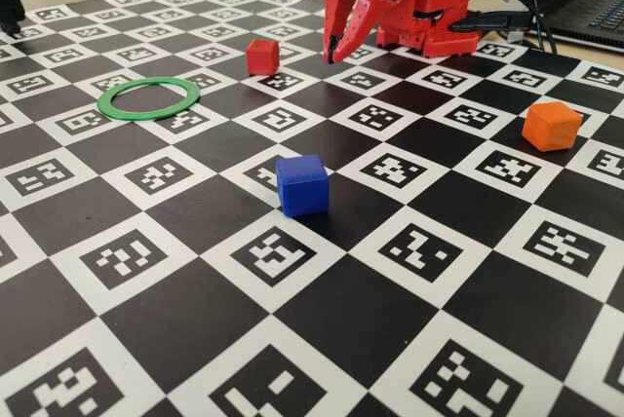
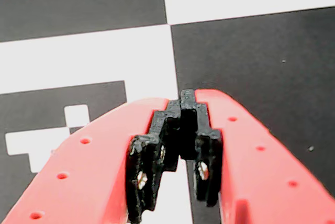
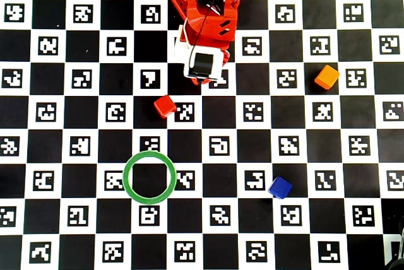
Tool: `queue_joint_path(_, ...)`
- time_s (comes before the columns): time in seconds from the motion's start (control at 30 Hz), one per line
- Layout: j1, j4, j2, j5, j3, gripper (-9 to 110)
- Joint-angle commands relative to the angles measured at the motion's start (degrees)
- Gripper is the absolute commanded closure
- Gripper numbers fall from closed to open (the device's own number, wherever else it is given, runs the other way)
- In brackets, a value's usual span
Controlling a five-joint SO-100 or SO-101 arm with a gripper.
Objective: Grab the red cube then put it in the green circle then put the blue cube on top and finally the orange cube on top
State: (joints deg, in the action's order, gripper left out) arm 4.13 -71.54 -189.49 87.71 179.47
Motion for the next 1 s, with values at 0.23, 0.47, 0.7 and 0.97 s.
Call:
queue_joint_path(0.23, -2.1, -2.1, 18.7, -23.8, -20.0, 107)
queue_joint_path(0.47, -4.0, -9.8, 38.4, -46.2, -43.4, 107)
queue_joint_path(0.7, -3.3, -17.9, 52.6, -63.5, -58.9, 103)
queue_joint_path(0.97, 1.1, -19.7, 62.8, -80.6, -68.6, 94)
